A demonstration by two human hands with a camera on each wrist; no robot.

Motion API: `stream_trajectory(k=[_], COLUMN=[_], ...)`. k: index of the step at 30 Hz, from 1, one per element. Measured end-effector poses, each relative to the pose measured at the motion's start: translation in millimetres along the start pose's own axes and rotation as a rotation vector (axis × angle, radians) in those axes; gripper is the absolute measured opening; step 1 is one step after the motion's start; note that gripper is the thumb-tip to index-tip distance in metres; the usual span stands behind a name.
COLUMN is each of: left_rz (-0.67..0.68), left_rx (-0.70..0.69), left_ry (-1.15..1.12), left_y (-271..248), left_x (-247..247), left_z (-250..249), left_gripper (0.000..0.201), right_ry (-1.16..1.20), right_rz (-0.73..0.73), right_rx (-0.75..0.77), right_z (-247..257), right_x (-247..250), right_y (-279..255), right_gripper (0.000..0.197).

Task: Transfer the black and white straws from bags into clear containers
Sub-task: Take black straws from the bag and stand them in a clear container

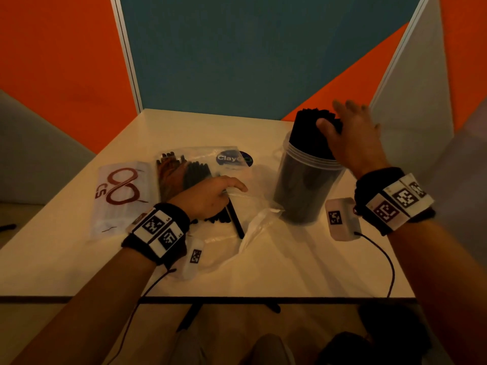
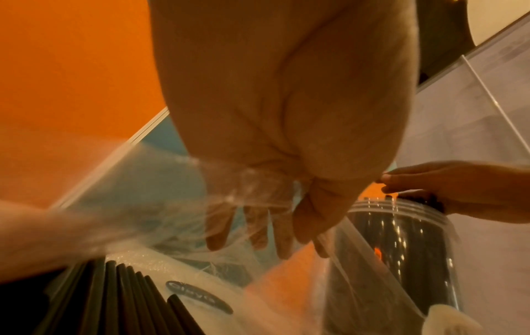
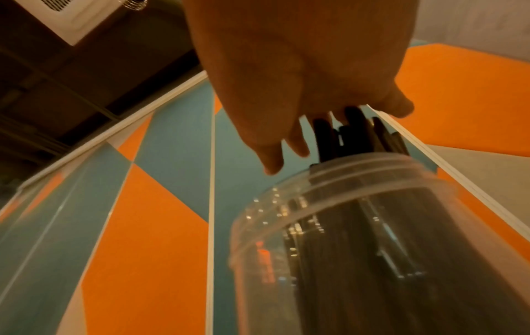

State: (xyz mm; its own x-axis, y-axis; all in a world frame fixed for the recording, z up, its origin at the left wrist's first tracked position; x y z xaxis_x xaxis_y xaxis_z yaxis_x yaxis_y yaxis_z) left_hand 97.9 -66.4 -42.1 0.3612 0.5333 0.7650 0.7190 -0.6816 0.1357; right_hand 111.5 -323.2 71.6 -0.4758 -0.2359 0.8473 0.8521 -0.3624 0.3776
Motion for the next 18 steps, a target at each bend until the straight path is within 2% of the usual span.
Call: stream_trajectory(k=[3, 4, 6, 8, 10, 13, 16, 18], left_rz=[-0.096, -0.124, -0.173, -0.193, -0.190, -0.190, -0.200, -0.196], left_rx=[-0.021, -0.029, -0.058, -0.083, -0.088, -0.107, -0.103, -0.099], left_ry=[-0.022, -0.041, -0.123, -0.210, -0.203, -0.145, -0.140, -0.141], left_y=[-4, -4, -3, -3, -2, -2, -4, -6], left_x=[9, 12, 17, 18, 18, 17, 15, 15], left_z=[-8, -11, -16, -19, -18, -22, -24, -26], left_gripper=[0.031, 0.030, 0.028, 0.026, 0.026, 0.030, 0.029, 0.030], right_ry=[0.326, 0.399, 0.384, 0.155, -0.138, -0.376, -0.429, -0.482], right_rz=[-0.216, -0.190, 0.049, 0.416, 0.667, 0.825, 0.801, 0.776], right_rx=[0.181, 0.253, 0.351, 0.391, 0.430, 0.368, 0.153, 0.079], right_z=[30, 44, 77, 104, 116, 117, 107, 106], right_x=[24, 28, 21, -13, -54, -112, -156, -177], right_y=[-37, -54, -90, -126, -152, -161, -142, -132], right_gripper=[0.038, 0.031, 0.022, 0.019, 0.024, 0.036, 0.042, 0.048])
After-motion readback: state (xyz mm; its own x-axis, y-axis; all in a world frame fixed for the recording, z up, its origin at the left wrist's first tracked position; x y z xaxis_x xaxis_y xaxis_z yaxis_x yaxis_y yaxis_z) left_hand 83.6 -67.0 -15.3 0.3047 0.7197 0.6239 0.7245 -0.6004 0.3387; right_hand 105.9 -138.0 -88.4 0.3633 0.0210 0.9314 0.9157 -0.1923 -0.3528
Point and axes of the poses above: each hand's wrist, its own y-axis towards the middle knuckle, its own x-axis out of the back of the hand, z = x × y, the point moved 5 cm from there along y, towards the middle knuckle, and after that the axes turned 14 degrees about -x, right-handed, at the moved point
